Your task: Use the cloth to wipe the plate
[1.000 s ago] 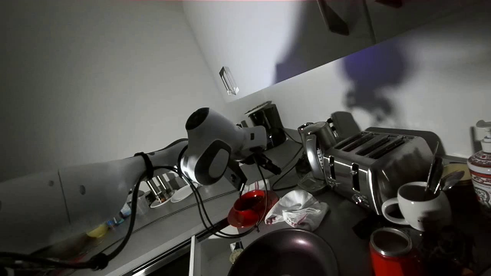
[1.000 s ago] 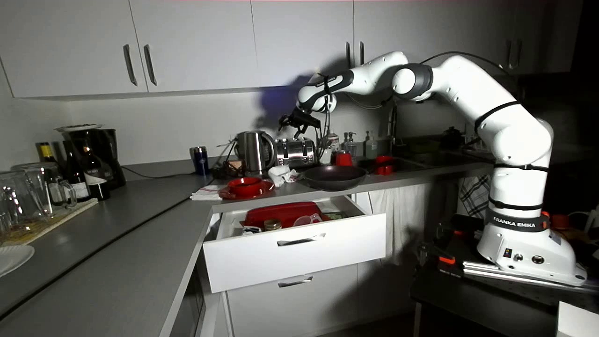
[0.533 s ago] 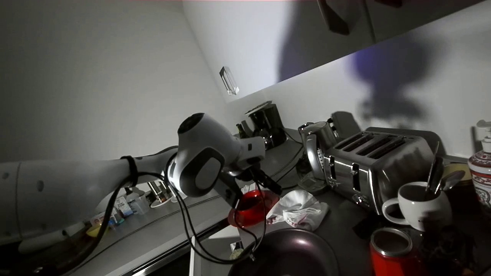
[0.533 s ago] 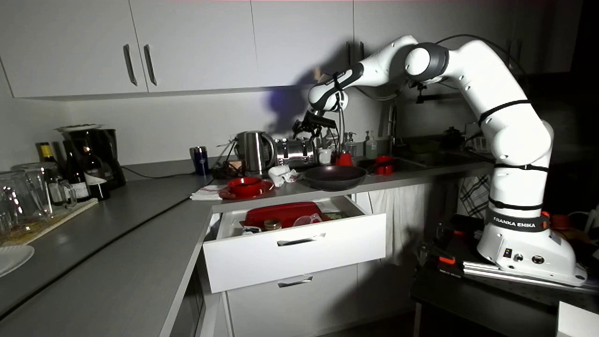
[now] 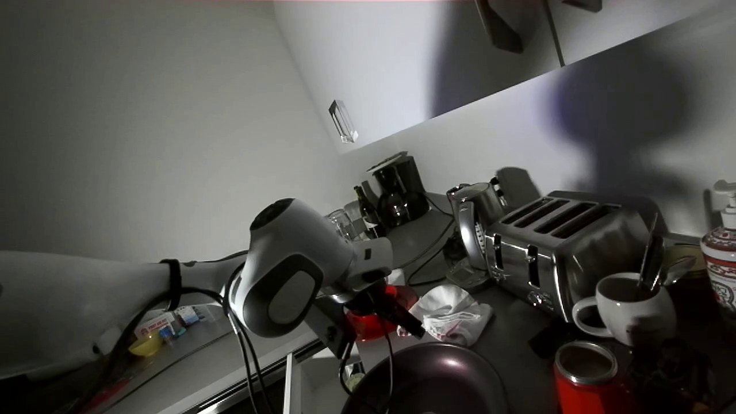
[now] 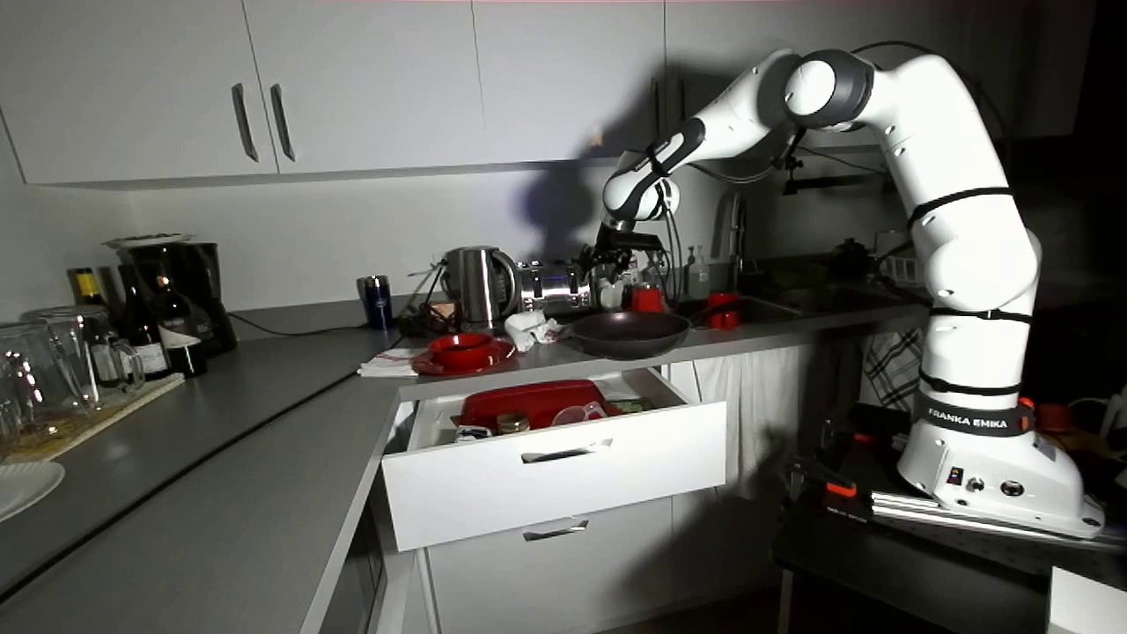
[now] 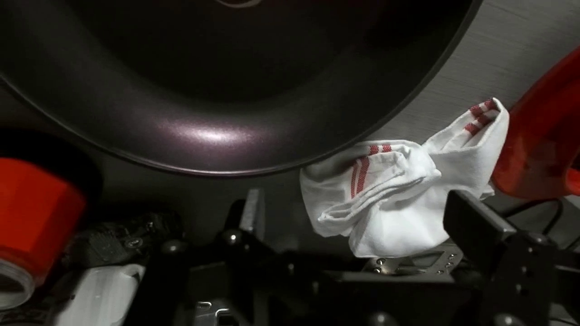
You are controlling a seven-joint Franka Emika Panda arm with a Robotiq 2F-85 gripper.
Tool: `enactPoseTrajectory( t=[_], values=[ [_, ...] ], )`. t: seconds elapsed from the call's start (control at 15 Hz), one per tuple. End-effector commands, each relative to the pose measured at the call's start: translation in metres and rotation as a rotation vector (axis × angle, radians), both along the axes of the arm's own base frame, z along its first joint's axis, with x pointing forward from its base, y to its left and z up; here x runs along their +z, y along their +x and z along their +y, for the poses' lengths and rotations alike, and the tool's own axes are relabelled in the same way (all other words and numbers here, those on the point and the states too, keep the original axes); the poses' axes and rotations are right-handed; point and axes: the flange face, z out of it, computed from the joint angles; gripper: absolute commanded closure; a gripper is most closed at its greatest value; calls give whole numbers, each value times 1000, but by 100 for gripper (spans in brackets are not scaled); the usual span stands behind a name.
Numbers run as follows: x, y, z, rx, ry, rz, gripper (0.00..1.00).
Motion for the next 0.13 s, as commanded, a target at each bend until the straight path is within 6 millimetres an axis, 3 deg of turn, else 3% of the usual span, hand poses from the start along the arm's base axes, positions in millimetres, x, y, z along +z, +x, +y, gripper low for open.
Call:
enactPoseTrajectory(
  t=[0.0,0.07],
  values=[
    [2,-1,0,1,0,1,0],
    [2,-2,1,2,0,1,0]
  ],
)
